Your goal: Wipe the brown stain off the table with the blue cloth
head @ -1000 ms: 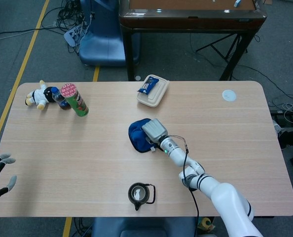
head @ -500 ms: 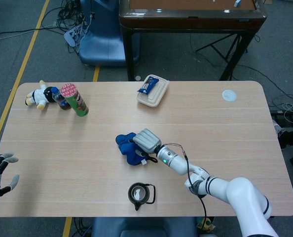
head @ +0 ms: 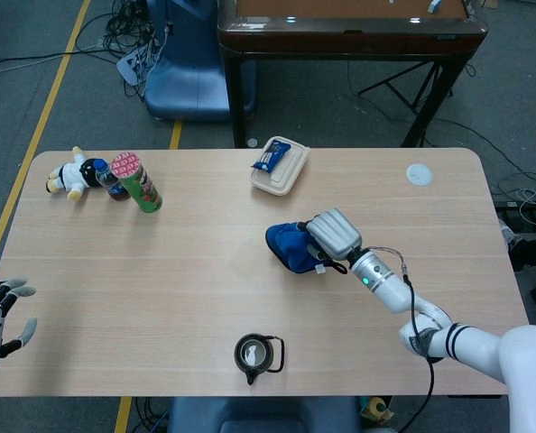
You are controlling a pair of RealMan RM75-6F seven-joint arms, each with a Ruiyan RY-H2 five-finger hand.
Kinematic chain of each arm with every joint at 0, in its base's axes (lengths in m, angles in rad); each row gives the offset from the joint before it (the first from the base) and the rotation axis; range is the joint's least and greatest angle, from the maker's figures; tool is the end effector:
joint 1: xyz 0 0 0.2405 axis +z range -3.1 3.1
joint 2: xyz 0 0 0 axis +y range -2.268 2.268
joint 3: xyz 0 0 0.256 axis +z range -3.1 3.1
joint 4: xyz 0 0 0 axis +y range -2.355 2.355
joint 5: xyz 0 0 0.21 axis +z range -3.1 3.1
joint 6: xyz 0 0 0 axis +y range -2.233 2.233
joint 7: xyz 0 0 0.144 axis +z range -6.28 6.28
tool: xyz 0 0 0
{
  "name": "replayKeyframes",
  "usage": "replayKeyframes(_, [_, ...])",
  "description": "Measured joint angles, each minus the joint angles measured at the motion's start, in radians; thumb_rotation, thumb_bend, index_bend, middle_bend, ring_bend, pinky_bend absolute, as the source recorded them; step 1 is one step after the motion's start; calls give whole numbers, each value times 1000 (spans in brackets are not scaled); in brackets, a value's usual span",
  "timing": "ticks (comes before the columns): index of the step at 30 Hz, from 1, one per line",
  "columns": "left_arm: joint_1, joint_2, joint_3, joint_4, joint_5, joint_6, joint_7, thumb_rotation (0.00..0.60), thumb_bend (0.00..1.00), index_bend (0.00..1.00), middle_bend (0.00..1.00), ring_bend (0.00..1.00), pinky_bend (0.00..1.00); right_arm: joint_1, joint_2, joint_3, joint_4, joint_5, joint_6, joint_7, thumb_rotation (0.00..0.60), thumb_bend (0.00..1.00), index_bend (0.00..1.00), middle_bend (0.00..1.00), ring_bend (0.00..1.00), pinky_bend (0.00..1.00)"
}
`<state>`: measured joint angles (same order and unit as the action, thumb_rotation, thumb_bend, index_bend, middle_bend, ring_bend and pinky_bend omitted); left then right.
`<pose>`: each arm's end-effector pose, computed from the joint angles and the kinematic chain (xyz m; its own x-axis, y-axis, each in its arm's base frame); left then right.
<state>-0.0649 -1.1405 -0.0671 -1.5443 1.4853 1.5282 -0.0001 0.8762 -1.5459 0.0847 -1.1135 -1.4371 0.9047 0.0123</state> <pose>-0.3239 0.1789 0.1679 0.4350 -0.0530 0.8988 0.9004 0.0286 -0.4341 -0.1580 -0.3990 -0.0006 0.5995 -0.1324 0.7894 -0.7002 -0.5646 0.4371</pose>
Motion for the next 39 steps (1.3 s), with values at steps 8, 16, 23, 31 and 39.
replayKeyframes(8, [-7,-4,0,-1,2,-7,7,600,293,341,235,188,167,-68,38,-18,21,79,-34,-31,600,574,590,538,504,679])
replayKeyframes(16, [-15,-11,-2,-3,2,-14,16,600,293,340,235,188,167,-87,72,-15,-21,167,-125,-69,600,8,0,31,67,194])
replayKeyframes(23, [-17,-10,-4,-1,-3,-15,13,600,293,341,235,188,167,-113,116,8,-97,173,-87,-67,600,0,0,0,17,155])
replayKeyframes(31, [-20,-9,-6,7,-4,-17,3,600,293,341,235,188,167,-190,193,26,-220,200,48,-123,600,2,95,204,102,203])
replayKeyframes(39, [-28,-11,-5,13,1,-24,-3,600,293,341,235,188,167,-331,321,10,-405,243,212,-224,600,2,142,267,160,252])
